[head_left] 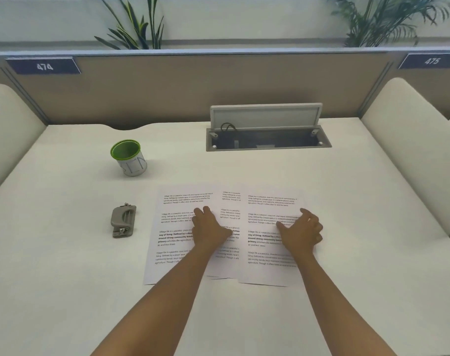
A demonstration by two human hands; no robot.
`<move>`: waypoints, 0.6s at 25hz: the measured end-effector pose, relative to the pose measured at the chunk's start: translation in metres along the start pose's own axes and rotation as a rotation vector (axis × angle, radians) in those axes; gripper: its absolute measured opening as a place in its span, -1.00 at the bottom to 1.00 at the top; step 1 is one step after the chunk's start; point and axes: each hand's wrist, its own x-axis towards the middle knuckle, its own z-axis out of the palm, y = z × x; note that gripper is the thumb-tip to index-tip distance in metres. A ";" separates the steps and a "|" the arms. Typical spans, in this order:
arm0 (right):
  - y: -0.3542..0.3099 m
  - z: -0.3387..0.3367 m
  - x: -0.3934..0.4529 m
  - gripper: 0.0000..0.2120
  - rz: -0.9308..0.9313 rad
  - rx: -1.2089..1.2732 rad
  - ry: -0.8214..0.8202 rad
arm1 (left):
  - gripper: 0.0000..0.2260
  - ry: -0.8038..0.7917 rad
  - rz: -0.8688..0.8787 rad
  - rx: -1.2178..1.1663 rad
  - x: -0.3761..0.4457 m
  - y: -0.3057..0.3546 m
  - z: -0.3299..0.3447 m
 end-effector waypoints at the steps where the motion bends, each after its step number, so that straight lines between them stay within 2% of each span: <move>1: 0.002 -0.003 0.003 -0.18 0.066 -0.020 -0.024 | -0.27 -0.018 -0.011 0.016 0.000 0.002 -0.002; 5: 0.007 -0.012 0.012 -0.03 0.203 -0.083 -0.099 | -0.36 -0.057 -0.054 0.022 0.000 0.010 -0.006; 9: 0.005 -0.015 0.015 -0.07 0.239 -0.017 -0.136 | -0.40 -0.044 -0.086 -0.028 -0.002 0.015 -0.005; 11: 0.004 -0.017 0.017 -0.08 0.248 0.015 -0.136 | -0.36 -0.042 -0.109 -0.067 -0.001 0.018 -0.004; 15: 0.009 -0.019 0.015 -0.11 0.223 0.009 -0.110 | -0.15 -0.032 -0.198 -0.108 0.001 0.023 -0.007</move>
